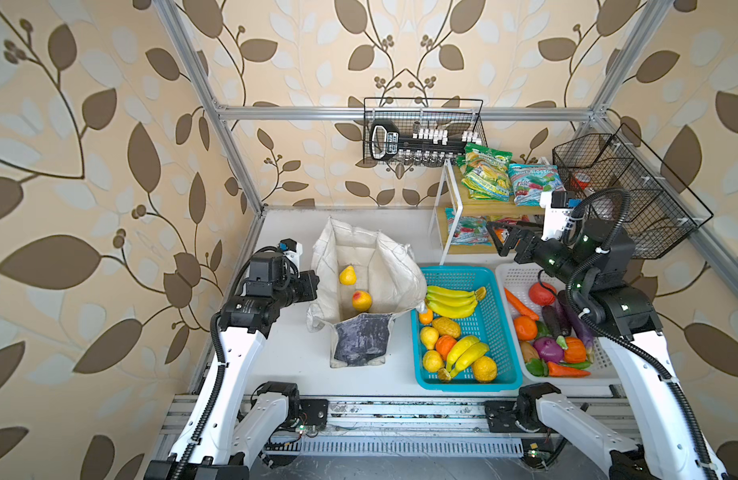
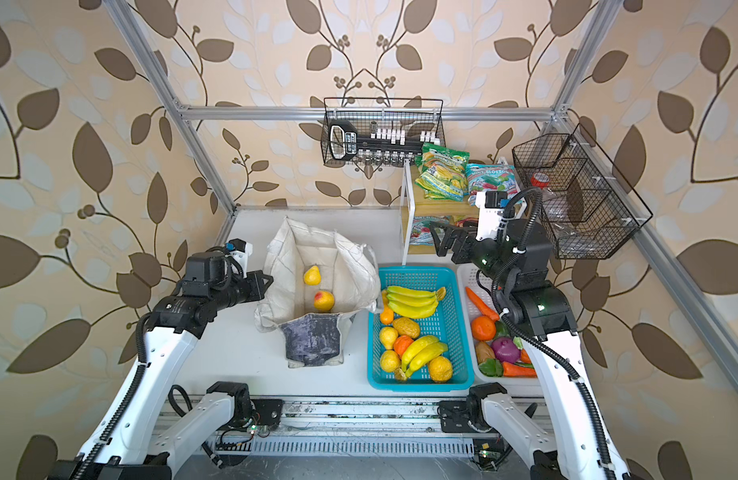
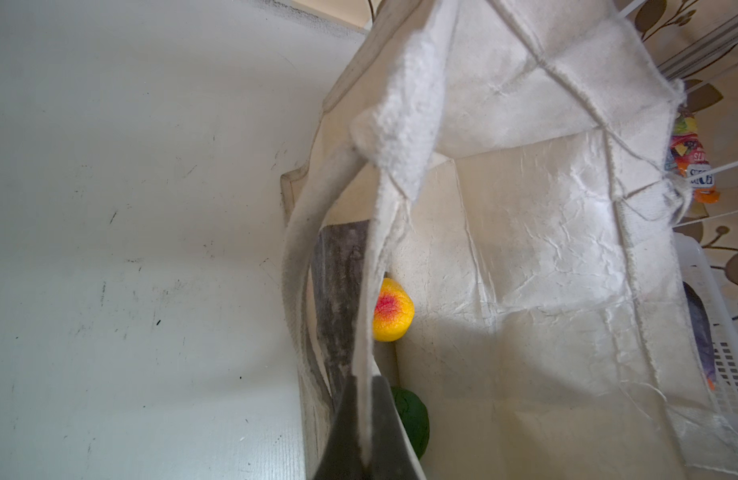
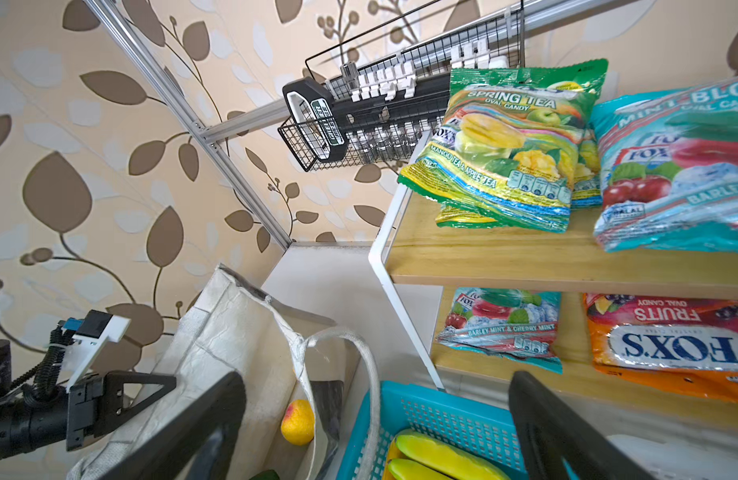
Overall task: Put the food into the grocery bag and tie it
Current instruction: 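Raise the right gripper out of the bag and swing it past the teal basket, then lower the right gripper over the bunch of yellow bananas in the teal basket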
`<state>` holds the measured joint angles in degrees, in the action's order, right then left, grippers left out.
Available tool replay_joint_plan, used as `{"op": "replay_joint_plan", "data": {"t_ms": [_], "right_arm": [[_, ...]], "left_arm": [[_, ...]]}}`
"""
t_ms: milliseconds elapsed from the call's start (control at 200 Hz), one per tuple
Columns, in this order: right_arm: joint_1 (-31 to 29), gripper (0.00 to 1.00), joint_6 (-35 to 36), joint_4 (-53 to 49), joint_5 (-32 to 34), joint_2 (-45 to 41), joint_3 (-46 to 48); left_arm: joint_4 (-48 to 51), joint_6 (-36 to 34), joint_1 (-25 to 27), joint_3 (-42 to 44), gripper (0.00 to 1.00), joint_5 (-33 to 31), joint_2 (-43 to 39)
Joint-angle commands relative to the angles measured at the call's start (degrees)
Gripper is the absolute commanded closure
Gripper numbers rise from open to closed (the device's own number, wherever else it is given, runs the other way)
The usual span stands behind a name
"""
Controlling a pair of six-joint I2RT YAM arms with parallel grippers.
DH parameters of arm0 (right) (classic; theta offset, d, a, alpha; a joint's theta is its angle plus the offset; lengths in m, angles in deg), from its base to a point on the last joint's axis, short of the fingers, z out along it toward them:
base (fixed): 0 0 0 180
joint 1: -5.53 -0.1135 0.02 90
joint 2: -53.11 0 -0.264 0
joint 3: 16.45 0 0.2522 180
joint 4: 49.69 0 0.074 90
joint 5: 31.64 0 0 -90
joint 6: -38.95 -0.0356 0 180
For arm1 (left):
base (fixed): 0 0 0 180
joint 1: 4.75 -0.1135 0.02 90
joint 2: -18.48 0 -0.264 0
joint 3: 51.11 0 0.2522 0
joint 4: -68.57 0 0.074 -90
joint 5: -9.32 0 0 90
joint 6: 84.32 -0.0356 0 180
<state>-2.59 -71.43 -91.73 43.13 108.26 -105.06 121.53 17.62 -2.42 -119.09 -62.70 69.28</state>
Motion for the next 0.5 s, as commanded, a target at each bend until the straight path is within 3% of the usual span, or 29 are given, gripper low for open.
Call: {"op": "replay_joint_plan", "data": {"t_ms": [0,265,495], "right_arm": [[0.21,0.0,-1.01,2.44,0.43,0.81,-3.48],[0.3,0.0,1.57,1.58,7.67,4.42,-9.67],[0.56,0.0,2.28,0.5,7.79,10.6,-15.24]], "left_arm": [[-0.38,-1.09,0.53,-0.52,1.0,1.13,-1.38],[-0.53,-1.14,0.49,-0.45,1.0,1.14,-1.87],[-0.44,-1.2,0.47,-0.54,1.0,1.14,-1.91]]}}
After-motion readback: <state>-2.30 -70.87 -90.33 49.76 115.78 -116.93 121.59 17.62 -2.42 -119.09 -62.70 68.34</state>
